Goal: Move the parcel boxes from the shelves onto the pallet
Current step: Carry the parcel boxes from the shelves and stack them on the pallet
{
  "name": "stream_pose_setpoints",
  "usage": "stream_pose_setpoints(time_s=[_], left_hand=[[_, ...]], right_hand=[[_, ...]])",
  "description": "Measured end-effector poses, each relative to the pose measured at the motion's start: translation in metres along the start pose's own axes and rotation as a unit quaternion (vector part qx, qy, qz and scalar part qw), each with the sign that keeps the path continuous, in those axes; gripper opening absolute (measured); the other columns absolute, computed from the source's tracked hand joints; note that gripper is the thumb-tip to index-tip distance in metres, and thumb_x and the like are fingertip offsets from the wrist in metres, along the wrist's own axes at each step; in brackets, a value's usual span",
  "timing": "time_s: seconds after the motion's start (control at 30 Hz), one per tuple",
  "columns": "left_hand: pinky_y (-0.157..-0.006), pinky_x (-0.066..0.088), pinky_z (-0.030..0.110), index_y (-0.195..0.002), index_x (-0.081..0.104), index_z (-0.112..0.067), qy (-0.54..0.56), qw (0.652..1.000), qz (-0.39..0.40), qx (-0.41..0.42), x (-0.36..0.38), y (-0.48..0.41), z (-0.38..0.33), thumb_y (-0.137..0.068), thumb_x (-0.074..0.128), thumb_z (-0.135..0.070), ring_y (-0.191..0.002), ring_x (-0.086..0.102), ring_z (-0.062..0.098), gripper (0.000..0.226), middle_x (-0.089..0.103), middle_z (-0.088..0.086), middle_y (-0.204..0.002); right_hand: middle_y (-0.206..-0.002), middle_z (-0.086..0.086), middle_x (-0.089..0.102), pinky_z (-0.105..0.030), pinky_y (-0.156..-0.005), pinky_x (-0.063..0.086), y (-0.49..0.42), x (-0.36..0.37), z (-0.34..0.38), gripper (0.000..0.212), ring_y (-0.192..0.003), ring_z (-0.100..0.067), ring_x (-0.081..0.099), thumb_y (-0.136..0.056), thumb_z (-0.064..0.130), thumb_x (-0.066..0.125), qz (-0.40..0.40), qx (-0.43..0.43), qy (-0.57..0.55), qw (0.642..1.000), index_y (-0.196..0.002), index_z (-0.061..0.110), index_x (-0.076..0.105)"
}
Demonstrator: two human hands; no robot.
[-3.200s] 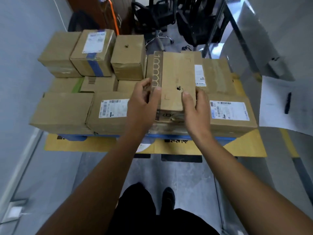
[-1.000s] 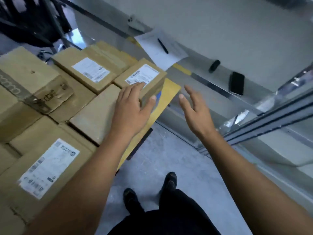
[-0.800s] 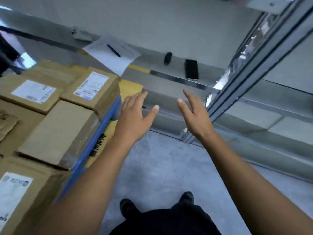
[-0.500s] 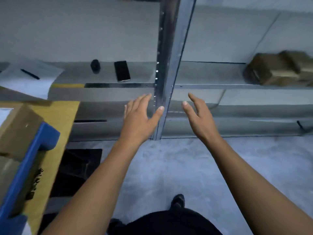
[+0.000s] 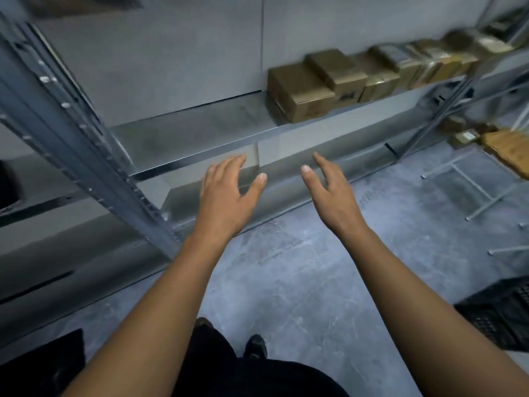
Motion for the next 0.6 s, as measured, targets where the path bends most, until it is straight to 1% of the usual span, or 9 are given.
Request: stream_pose_setpoints(time_s=[0.1,0.13,0.2,0.27,0.3,0.37,0.47,0.6], left_hand=[[-0.125,0.024,0.046,-0.15,0.051,-0.013,0.015,0.999,0.029,0.016,0.034,-0.033,-0.018,-0.097,0.049,-0.058,-0.147,0.038,0.026,0.069,0.05,0.005,-0.156],[-0.125,0.025,0.046,-0.15,0.051,-0.013,0.023,0.999,0.035,0.016,0.045,-0.045,-0.021,-0.096,0.048,-0.058,-0.147,0.037,0.026,0.071,0.05,0.005,-0.156],[-0.124,0.026,0.047,-0.151,0.05,-0.013,0.034,0.998,0.047,0.017,0.066,-0.071,-0.024,-0.098,0.049,-0.058,-0.147,0.036,0.025,0.069,0.049,0.005,-0.156],[-0.124,0.027,0.047,-0.152,0.049,-0.015,0.04,0.998,0.051,0.016,0.088,-0.1,-0.024,-0.103,0.054,-0.053,-0.148,0.035,0.025,0.063,0.049,0.005,-0.156],[-0.124,0.027,0.048,-0.153,0.048,-0.016,0.045,0.998,0.052,0.015,0.098,-0.116,-0.023,-0.103,0.055,-0.051,-0.148,0.035,0.025,0.061,0.048,0.004,-0.156],[-0.124,0.028,0.047,-0.153,0.048,-0.018,0.059,0.996,0.06,0.009,0.117,-0.15,-0.022,-0.103,0.055,-0.05,-0.148,0.034,0.024,0.06,0.047,0.003,-0.156],[-0.124,0.029,0.046,-0.155,0.046,-0.02,0.067,0.995,0.071,-0.008,0.139,-0.205,-0.02,-0.103,0.055,-0.049,-0.149,0.034,0.025,0.061,0.044,0.005,-0.157],[-0.125,0.026,0.048,-0.159,0.04,-0.025,0.084,0.994,0.063,-0.036,0.16,-0.275,-0.015,-0.103,0.055,-0.05,-0.154,0.028,0.026,0.063,0.033,0.01,-0.165]], right_hand=[[-0.167,0.004,0.037,-0.042,-0.126,0.029,-0.019,-0.021,-0.026,0.067,-0.154,-0.013,0.032,-0.105,0.06,0.049,-0.017,0.031,0.001,0.999,-0.162,0.026,0.038],[-0.167,0.004,0.037,-0.043,-0.126,0.029,-0.026,-0.026,-0.035,0.068,-0.155,-0.013,0.031,-0.105,0.06,0.049,-0.019,0.04,0.002,0.999,-0.163,0.027,0.037],[-0.167,0.005,0.036,-0.038,-0.124,0.029,-0.046,-0.034,-0.051,0.069,-0.155,-0.013,0.031,-0.104,0.062,0.048,-0.024,0.054,0.004,0.998,-0.163,0.027,0.037],[-0.167,0.006,0.036,-0.027,-0.116,0.029,-0.073,-0.041,-0.066,0.07,-0.154,-0.011,0.032,-0.104,0.062,0.048,-0.028,0.069,0.006,0.997,-0.163,0.027,0.036],[-0.167,0.007,0.036,-0.025,-0.113,0.027,-0.088,-0.044,-0.072,0.07,-0.153,-0.01,0.032,-0.104,0.062,0.049,-0.031,0.075,0.007,0.997,-0.163,0.027,0.036],[-0.167,0.006,0.036,-0.025,-0.113,0.026,-0.12,-0.048,-0.083,0.07,-0.153,-0.01,0.032,-0.104,0.062,0.048,-0.034,0.082,0.014,0.996,-0.163,0.028,0.036],[-0.167,0.005,0.037,-0.029,-0.116,0.028,-0.169,-0.051,-0.094,0.069,-0.153,-0.012,0.034,-0.104,0.063,0.047,-0.032,0.098,0.03,0.994,-0.163,0.029,0.035],[-0.167,0.004,0.037,-0.03,-0.115,0.028,-0.231,-0.049,-0.102,0.069,-0.153,-0.012,0.034,-0.104,0.062,0.047,-0.017,0.109,0.044,0.993,-0.163,0.028,0.035]])
Point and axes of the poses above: each hand's wrist, its own y-axis away from the middle knuckle, its own x-axis out of the palm, z = x × y, the point moved 8 cm from there along -y, towards the middle knuckle
